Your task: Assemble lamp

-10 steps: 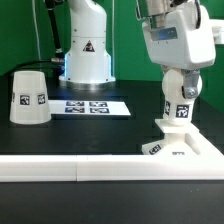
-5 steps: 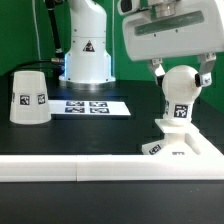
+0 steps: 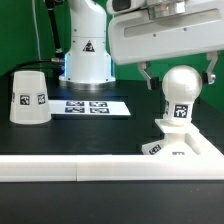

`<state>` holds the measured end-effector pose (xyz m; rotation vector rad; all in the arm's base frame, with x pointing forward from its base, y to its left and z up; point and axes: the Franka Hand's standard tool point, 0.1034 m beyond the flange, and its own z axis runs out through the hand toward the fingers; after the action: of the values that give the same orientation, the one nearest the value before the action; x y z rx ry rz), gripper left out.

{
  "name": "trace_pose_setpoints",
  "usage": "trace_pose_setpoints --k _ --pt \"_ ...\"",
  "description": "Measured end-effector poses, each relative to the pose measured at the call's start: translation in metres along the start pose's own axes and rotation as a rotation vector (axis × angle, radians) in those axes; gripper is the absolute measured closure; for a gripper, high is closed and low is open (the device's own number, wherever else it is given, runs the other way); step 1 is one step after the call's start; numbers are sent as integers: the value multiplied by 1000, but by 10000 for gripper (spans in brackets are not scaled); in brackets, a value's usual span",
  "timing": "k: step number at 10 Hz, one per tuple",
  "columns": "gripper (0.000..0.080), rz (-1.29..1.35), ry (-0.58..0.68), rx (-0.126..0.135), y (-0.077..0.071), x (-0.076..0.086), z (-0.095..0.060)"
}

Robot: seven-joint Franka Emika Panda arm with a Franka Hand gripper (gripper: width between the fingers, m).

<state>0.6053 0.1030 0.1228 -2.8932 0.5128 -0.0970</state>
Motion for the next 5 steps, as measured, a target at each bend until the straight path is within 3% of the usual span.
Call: trace_pose_setpoints --k 3,5 --pt "101 -335 -36 -25 -1 1 2" --pt "101 -455 -34 -24 1 1 2"
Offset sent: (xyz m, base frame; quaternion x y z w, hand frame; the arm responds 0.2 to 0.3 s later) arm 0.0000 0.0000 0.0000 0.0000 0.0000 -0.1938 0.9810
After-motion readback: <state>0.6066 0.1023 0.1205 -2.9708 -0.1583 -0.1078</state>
